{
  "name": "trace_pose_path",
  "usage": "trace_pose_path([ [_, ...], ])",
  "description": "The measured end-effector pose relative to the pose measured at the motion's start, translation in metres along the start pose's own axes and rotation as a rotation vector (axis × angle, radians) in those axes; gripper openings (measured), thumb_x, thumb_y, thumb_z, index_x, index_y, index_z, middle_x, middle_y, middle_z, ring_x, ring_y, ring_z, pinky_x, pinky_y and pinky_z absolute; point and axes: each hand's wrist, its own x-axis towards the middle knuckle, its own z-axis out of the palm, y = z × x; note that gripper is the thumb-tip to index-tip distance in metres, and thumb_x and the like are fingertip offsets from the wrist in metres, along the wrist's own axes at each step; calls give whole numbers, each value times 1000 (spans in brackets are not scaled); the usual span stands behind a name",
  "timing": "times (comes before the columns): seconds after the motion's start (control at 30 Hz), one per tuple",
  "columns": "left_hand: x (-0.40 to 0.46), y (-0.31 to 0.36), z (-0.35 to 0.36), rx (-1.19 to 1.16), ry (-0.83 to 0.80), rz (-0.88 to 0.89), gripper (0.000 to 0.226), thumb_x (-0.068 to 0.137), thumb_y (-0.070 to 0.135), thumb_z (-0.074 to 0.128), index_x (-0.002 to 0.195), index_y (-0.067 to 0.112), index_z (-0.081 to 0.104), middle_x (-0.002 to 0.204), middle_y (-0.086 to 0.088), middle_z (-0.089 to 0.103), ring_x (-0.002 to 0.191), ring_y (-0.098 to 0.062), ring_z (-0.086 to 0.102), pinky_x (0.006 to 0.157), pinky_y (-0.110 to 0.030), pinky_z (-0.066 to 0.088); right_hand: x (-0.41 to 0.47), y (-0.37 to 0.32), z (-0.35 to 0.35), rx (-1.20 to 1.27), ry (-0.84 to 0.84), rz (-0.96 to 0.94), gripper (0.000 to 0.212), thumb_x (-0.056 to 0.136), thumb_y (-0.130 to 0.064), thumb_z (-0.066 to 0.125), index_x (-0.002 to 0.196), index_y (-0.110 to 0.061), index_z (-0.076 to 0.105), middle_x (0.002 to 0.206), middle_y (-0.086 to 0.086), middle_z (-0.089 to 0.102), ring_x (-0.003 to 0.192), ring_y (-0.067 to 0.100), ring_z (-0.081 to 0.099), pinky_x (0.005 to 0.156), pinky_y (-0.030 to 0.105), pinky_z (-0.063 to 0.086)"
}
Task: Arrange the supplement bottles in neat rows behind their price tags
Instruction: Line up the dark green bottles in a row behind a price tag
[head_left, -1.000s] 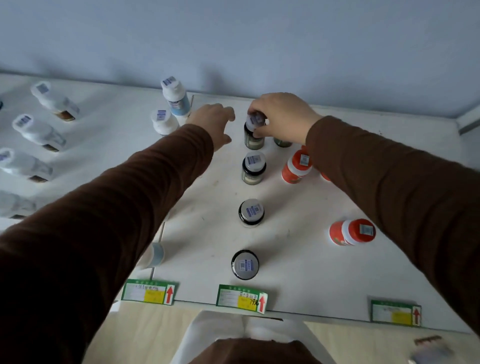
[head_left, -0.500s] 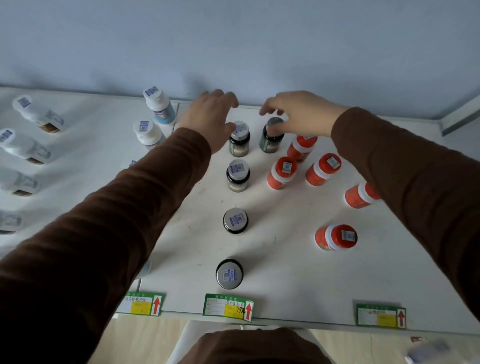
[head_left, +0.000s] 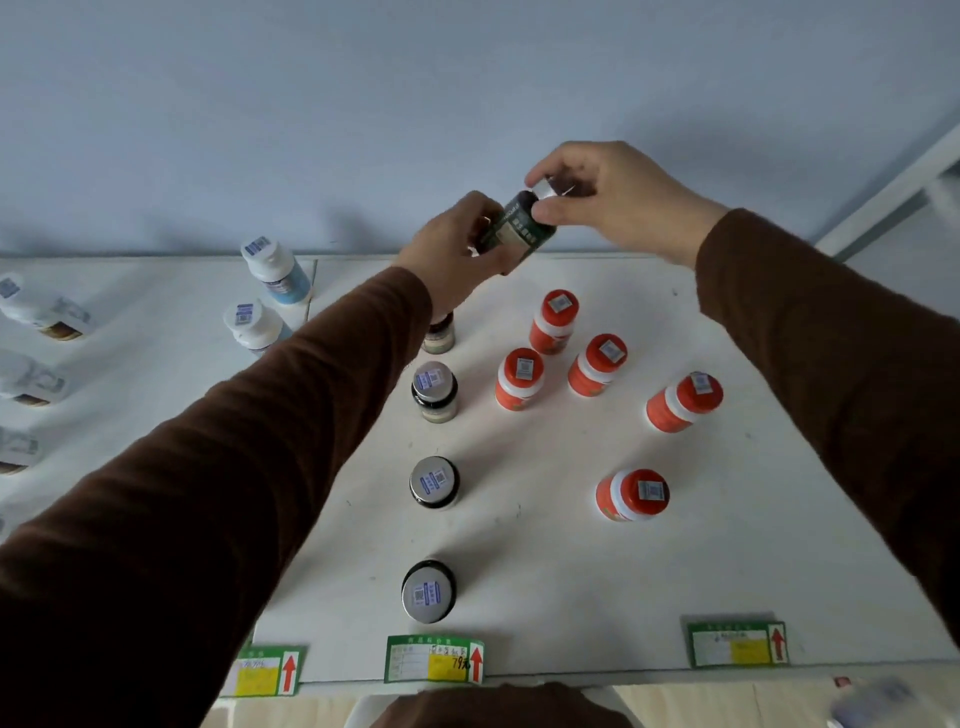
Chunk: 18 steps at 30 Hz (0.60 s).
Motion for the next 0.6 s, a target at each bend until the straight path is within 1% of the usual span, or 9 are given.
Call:
trace_pose_path([
  [0.07, 3, 8, -2, -344, -88, -41, 30, 95, 29, 58, 118, 10, 55, 105, -8, 65, 95, -27, 65, 92, -40, 54, -5, -2, -7, 149, 60, 43, 30, 91, -36, 67, 116, -19, 68, 106, -1, 70, 98, 12, 67, 79, 15, 54],
  [0.13, 4, 11, -5, -733, -221, -112, 29, 101, 28, 48, 117, 6, 56, 103, -11, 63, 91, -24, 64, 91, -35, 56, -11, -1, -10, 269, 113, 89, 34, 91, -47, 65, 107, -17, 70, 104, 1, 72, 91, 13, 69, 79, 18, 56],
  [0.17, 5, 12, -7, -870, -269, -160, 32, 102, 30, 45, 117, 5, 57, 102, -13, 64, 88, -23, 64, 87, -33, 57, -13, 0, -10, 312, 134, 107, 37, 90, -52, 64, 102, -18, 70, 101, 0, 73, 86, 12, 69, 79, 21, 56],
  [0.23, 7, 11, -7, -1011, -335, -240, 42, 102, 36, 41, 119, 1, 57, 99, -17, 66, 84, -24, 66, 80, -31, 58, -14, 1, -8, 353, 168, 122, 40, 88, -58, 62, 93, -19, 68, 93, -1, 72, 74, 7, 66, 73, 19, 57],
  [0.33, 11, 7, -8, -1068, -407, -275, 49, 102, 41, 38, 122, 0, 56, 98, -19, 67, 83, -25, 65, 80, -31, 56, -14, 1, -4, 377, 209, 124, 43, 87, -61, 62, 88, -18, 66, 83, -4, 69, 61, 1, 61, 63, 13, 53],
  [0.4, 13, 5, -9, -1074, -404, -267, 49, 102, 40, 37, 124, -1, 55, 99, -19, 66, 84, -25, 65, 81, -31, 57, -12, 1, -2, 381, 217, 121, 41, 87, -60, 62, 89, -19, 68, 81, -6, 68, 61, 1, 59, 61, 13, 51],
  [0.47, 15, 3, -11, -1072, -366, -246, 45, 103, 35, 39, 124, -1, 55, 105, -19, 65, 90, -25, 65, 84, -32, 56, -7, 0, 0, 366, 208, 106, 36, 89, -56, 62, 93, -21, 70, 83, -7, 69, 65, 2, 60, 61, 13, 50],
  [0.53, 18, -2, -16, -1022, -327, -197, 37, 103, 29, 42, 127, 3, 54, 116, -17, 61, 102, -25, 63, 92, -33, 54, 3, -3, 4, 356, 195, 81, 35, 91, -50, 64, 106, -19, 71, 91, -5, 70, 73, 5, 63, 64, 15, 51],
  [0.6, 23, -9, -24, -856, -289, -128, 35, 102, 23, 44, 132, 5, 51, 124, -15, 58, 110, -22, 60, 99, -34, 50, 19, -6, 8, 332, 171, 60, 37, 92, -40, 66, 120, -16, 67, 103, -1, 68, 87, 9, 65, 70, 16, 53],
])
